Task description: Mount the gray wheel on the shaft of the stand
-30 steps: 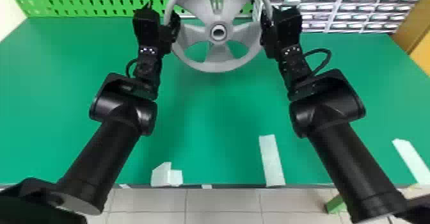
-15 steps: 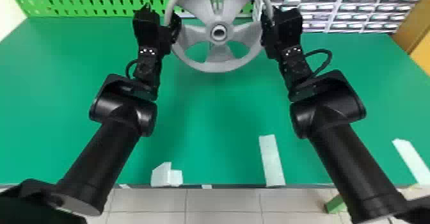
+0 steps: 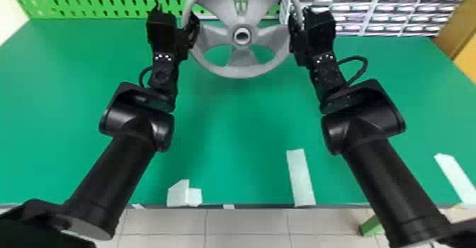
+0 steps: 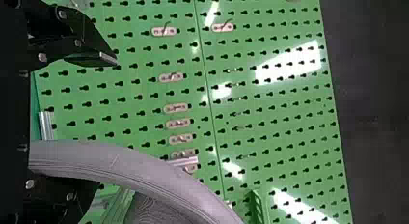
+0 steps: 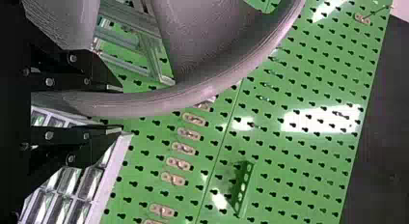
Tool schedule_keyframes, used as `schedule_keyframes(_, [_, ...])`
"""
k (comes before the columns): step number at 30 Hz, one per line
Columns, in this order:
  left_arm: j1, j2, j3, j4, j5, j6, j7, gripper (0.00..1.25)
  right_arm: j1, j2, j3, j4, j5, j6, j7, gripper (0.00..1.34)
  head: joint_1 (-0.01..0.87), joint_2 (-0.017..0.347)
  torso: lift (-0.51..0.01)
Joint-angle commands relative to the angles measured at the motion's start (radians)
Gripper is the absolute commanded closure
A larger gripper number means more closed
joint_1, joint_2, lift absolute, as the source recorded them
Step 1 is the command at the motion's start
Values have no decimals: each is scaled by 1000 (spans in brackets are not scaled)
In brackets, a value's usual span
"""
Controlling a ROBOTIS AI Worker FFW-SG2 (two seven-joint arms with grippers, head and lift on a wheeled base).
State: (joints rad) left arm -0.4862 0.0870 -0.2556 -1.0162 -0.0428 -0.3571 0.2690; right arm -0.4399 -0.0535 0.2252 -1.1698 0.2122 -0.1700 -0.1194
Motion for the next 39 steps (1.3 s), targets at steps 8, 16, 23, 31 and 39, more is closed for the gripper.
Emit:
schedule_keyframes(8, [0,0,-5,-1,4,6,-11,467,1,0,-3,1,1,0,-5,889,865,52,-101])
schedule_keyframes(16, [1,0,-17,-4,14,6,-13,463,3,0,-4,1,1,0,-5,854,865,52,-101])
schedule_keyframes(23, [1,-1,-33,-5,20,10,-11,458,1,3,0,1,3,4,-5,791,865,52,-101])
schedule_keyframes(31, [1,-4,-40,-5,20,17,-11,426,0,6,9,1,4,7,-26,779,865,52,-101])
schedule_keyframes(39, [1,-4,-51,-5,20,18,-11,398,0,4,20,1,4,20,-36,726,865,52,-101])
